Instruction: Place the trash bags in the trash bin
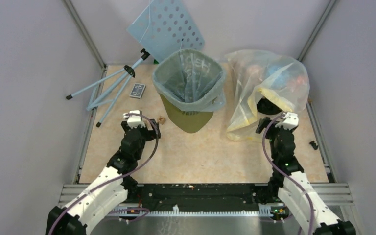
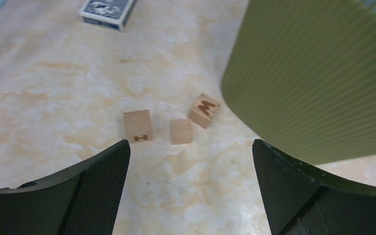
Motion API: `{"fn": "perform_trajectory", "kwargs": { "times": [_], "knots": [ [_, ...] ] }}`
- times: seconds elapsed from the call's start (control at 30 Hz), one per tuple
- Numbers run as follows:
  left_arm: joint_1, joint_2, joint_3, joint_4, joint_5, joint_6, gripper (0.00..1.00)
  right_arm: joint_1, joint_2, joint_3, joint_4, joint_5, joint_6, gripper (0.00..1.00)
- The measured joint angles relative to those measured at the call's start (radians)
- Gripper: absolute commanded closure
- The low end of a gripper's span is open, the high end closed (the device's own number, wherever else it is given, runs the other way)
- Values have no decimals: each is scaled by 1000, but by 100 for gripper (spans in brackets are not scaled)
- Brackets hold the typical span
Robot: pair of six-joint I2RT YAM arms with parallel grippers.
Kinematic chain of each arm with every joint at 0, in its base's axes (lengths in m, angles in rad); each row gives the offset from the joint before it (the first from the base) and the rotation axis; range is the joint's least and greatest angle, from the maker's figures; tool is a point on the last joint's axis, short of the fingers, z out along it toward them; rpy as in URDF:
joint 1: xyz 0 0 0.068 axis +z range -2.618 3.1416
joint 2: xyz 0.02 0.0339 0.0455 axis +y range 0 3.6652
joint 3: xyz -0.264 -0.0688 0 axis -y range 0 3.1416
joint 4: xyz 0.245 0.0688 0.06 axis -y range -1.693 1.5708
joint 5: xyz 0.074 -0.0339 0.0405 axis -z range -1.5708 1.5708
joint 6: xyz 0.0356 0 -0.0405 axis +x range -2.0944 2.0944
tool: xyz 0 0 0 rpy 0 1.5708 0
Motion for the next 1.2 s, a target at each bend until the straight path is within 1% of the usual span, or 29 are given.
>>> {"fn": "perform_trajectory", "kwargs": {
  "times": [0.07,0.1,0.27,0.3,0.4,0.53,0.6,0.73,0.83,0.87,0.9,1.07,1.2],
  "knots": [
    [0,50,-3,37,-46,24,1,-117,58,-3,68,-36,-1,13],
    [0,82,-12,71,-74,39,1,-150,90,-12,125,-48,-9,13],
    [0,197,-61,199,-167,114,1,-172,225,-130,399,-88,-78,13],
    [1,211,-68,228,-180,132,1,-172,260,-146,430,-85,-90,12],
    [17,255,-92,338,-200,185,1,-173,357,-146,542,-81,-112,12],
    [68,333,-154,509,-190,225,1,-175,484,-146,743,-71,-133,14],
    [98,384,-182,560,-173,243,1,-177,557,-146,827,-74,-151,15],
    [132,468,-185,643,-117,299,1,-180,662,-143,907,-83,-193,16],
    [161,531,-183,716,-48,335,1,-208,843,-127,1072,-91,-195,19],
    [177,556,-177,735,-17,343,1,-213,909,-112,1091,-94,-196,12],
    [192,577,-168,742,6,346,1,-216,934,-93,1061,-99,-195,10],
    [281,669,-106,784,132,346,1,-218,935,-3,1011,-132,-196,9],
    [322,740,-64,828,210,353,3,-218,936,10,1012,-163,-202,9]
  ]
}}
